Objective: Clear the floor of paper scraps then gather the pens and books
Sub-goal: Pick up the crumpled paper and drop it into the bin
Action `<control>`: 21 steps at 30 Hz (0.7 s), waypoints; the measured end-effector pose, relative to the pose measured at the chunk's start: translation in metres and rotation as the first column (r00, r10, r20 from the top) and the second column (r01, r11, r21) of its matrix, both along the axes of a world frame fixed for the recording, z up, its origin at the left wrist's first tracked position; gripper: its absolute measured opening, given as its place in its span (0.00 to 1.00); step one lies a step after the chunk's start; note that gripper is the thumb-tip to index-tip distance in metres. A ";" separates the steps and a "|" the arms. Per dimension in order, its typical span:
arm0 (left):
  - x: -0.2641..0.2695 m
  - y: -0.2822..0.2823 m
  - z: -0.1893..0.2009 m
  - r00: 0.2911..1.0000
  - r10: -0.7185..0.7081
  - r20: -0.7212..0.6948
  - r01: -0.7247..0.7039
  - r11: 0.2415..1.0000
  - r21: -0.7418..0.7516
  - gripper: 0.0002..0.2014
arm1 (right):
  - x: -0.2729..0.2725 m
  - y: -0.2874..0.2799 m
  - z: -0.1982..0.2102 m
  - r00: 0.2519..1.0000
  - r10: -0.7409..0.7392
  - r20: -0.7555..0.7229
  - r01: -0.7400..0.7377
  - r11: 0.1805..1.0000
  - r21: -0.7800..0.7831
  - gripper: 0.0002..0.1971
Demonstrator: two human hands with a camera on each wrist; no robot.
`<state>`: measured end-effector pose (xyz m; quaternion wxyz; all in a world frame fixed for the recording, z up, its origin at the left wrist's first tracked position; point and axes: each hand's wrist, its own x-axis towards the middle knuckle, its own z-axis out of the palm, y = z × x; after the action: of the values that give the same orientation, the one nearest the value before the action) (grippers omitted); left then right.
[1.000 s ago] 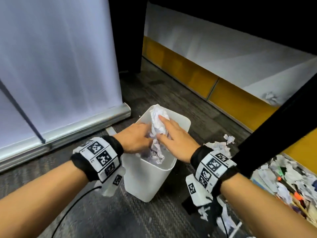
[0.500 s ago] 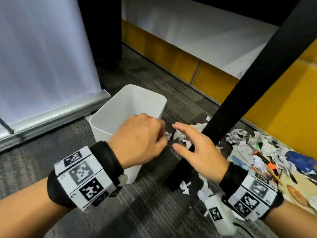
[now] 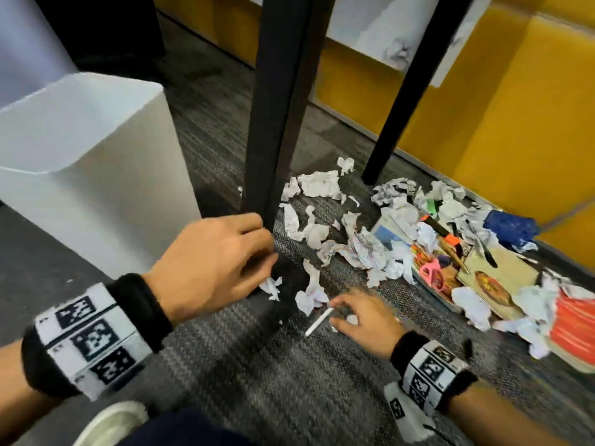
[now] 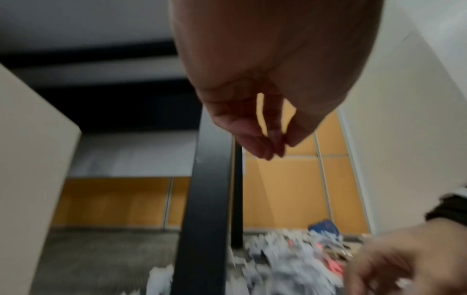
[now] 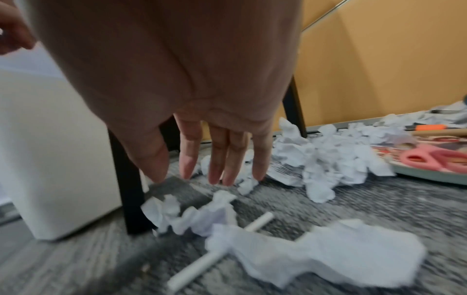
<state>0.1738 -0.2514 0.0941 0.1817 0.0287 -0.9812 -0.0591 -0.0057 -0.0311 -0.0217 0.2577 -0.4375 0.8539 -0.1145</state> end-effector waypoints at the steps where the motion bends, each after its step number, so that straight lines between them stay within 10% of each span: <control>1: -0.007 0.009 -0.015 0.994 -0.083 0.071 0.081 0.996 0.029 0.10 | -0.005 0.008 -0.010 1.000 -0.009 -0.026 0.010 1.000 0.029 0.16; 6: -0.057 0.050 -0.105 0.932 -0.098 0.348 0.063 0.992 0.110 0.13 | -0.012 0.033 -0.049 0.987 0.009 -0.157 0.020 0.984 0.179 0.27; 14: -0.094 0.063 -0.187 0.628 0.288 0.723 -0.455 0.889 0.041 0.52 | -0.006 0.049 -0.083 0.992 -0.105 -0.062 0.111 0.988 0.103 0.16; 21: -0.127 0.083 -0.228 0.701 0.292 0.651 -0.339 0.939 -0.056 0.32 | -0.025 0.071 -0.089 0.948 -0.310 -0.069 0.310 0.951 -0.001 0.20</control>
<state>0.0467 -0.1679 -0.1338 -0.1636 0.2210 -0.9603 -0.0468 -0.0308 0.0403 -0.1105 0.2094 -0.3004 0.9208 -0.1345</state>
